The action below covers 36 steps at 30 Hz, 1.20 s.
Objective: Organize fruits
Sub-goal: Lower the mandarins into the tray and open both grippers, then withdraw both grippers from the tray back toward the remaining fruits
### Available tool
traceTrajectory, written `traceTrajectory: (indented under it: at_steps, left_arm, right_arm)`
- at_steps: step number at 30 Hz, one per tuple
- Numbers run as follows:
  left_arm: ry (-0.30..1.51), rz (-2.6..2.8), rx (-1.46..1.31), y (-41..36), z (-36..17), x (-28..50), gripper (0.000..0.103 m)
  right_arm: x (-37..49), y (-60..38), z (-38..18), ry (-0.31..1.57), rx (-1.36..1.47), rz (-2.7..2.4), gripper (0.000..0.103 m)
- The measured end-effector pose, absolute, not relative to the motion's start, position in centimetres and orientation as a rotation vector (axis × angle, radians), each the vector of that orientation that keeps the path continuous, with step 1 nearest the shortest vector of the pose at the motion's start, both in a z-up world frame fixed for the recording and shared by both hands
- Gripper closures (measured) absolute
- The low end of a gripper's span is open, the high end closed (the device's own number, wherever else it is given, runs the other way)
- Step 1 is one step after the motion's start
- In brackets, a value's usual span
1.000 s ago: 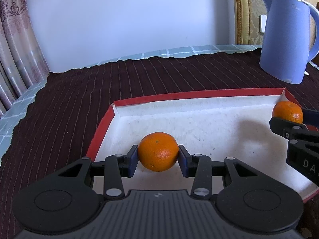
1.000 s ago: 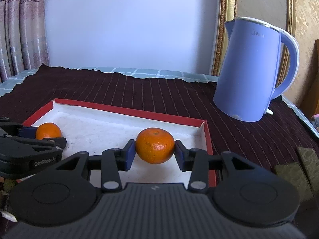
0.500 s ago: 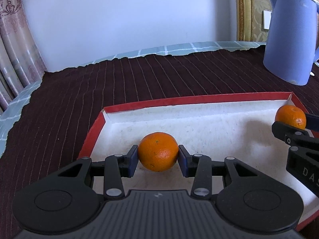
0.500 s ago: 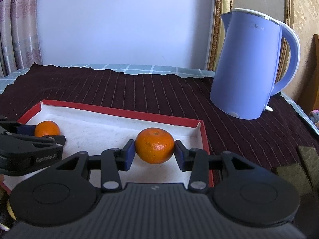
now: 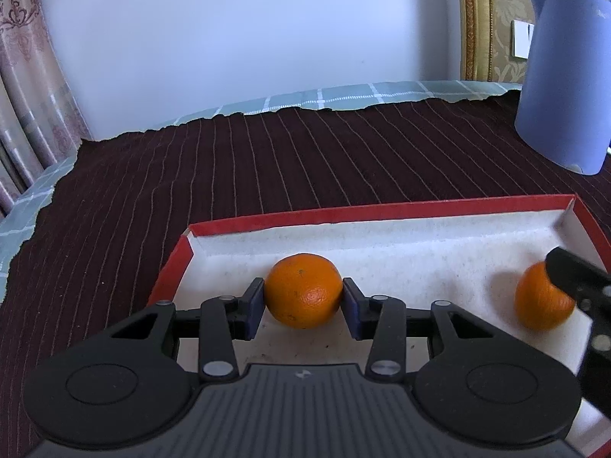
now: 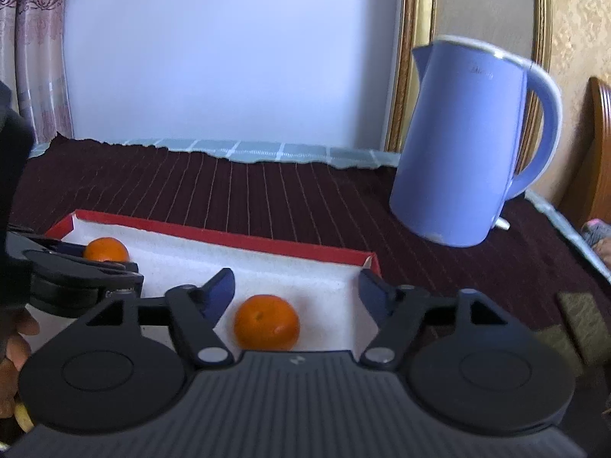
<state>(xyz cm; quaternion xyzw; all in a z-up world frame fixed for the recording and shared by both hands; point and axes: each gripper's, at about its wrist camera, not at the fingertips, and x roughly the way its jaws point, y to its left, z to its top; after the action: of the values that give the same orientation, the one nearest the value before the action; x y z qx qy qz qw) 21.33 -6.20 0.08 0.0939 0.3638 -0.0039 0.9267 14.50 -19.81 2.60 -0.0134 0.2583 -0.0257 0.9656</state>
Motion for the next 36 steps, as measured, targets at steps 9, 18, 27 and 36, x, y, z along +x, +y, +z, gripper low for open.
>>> traceTrajectory:
  at_steps: [9, 18, 27, 36]
  left_arm:
    - [0.696, -0.003, 0.179, -5.8, 1.5, 19.8, 0.034]
    - [0.641, -0.011, 0.103, -2.9, 3.1, 13.4, 0.034]
    - [0.535, -0.071, 0.022, 1.3, 3.1, 5.3, 0.034]
    - [0.574, -0.138, -0.032, 2.7, 0.0, 2.7, 0.034]
  right_arm:
    - [11.6, -19.9, 3.5, 0.465, 0.006, -0.042, 0.020]
    - [6.6, -19.5, 2.6, 0.431, 0.073, -0.041, 0.003]
    - [0.7, -20.1, 1.5, 0.363, 0.109, -0.050, 0.000]
    - [-2.1, -19.8, 0.6, 0.402, 0.059, 0.001, 0.000]
